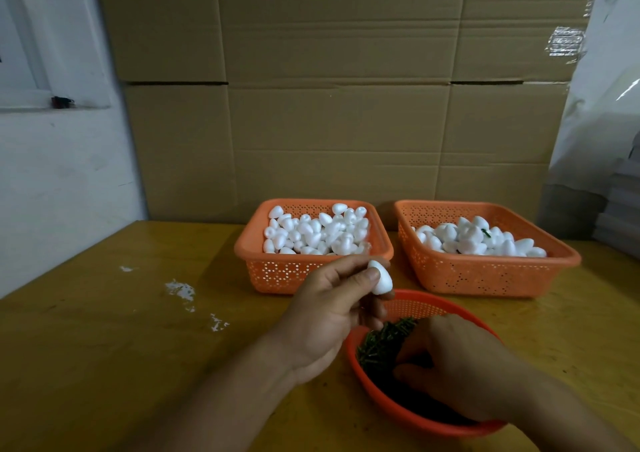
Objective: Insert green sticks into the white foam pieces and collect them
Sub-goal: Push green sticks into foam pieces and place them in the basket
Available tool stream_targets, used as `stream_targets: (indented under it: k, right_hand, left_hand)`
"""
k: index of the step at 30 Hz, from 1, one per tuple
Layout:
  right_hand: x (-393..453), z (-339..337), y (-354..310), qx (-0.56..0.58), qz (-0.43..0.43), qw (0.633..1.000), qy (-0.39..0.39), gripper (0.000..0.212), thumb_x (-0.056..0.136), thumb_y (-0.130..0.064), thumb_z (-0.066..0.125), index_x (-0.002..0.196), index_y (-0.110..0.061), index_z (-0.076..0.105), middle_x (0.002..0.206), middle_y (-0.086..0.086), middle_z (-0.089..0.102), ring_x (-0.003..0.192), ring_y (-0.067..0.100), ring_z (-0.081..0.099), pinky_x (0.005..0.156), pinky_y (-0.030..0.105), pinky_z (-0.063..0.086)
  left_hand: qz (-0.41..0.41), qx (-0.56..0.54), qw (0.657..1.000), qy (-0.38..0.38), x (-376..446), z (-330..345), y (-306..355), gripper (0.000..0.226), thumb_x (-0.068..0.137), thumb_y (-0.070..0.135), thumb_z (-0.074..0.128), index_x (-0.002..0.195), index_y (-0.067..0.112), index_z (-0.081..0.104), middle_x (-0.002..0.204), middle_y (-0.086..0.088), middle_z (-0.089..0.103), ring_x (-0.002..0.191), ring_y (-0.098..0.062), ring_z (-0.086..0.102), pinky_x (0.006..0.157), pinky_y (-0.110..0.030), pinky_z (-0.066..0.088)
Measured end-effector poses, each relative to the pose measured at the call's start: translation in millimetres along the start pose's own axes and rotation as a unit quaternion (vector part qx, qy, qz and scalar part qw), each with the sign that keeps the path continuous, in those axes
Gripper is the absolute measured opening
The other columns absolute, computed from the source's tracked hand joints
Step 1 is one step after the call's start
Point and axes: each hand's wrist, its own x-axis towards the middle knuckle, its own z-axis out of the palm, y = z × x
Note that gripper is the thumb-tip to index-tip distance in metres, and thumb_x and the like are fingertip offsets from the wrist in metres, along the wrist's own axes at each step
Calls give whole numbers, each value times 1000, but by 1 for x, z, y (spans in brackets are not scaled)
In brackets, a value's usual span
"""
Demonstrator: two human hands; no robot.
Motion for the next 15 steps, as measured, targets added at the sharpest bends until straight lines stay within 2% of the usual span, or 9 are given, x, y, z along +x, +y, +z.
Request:
stream_targets:
  k: [3,6,8,10,12,15]
  right_hand:
    - [0,-3,3,31,5,999,7,16,87,-48,68,98,-39,76,89,-18,71,80,0,62,72,22,53]
    - [0,-9,5,70,13,997,30,8,86,-39,72,91,-35,77,83,-18,71,80,-5,63,69,19,53]
    - [0,-11,5,128,8,987,96,4,86,-30,73,84,-29,75,74,-15,70,70,-3,64,62,20,51]
    - [2,-11,4,223,6,960,170,11,87,-21,69,76,-23,70,63,-8,67,51,2,58,48,20,43]
    - [1,-12,2,311,1,925,218,18,92,-19,63,74,-19,64,54,-2,58,44,3,47,44,19,36]
    - [0,-14,-3,371,-41,891,258,32,91,-39,62,77,-10,60,54,-2,50,47,4,43,45,21,35]
  left_hand:
    - [-29,-33,999,5,-1,0,3,26,100,11,51,122,3,63,88,-18,67,67,-19,61,58,-27,51]
    - [-50,-51,997,9,-2,0,4,19,94,18,57,105,5,66,86,-18,68,65,-19,61,55,-26,49]
    - [-63,-61,996,10,-3,-1,5,19,88,25,62,95,8,66,82,-16,68,64,-19,60,54,-25,48]
    - [-79,-68,994,13,-3,-1,6,22,86,32,66,93,11,66,79,-13,68,62,-17,60,52,-24,48]
    - [-94,-68,993,18,-3,-2,7,26,84,37,68,92,13,66,77,-10,67,60,-14,59,51,-22,47]
    - [-113,-71,991,26,-3,-3,8,29,83,43,71,90,15,66,72,-7,64,54,-12,56,46,-20,43]
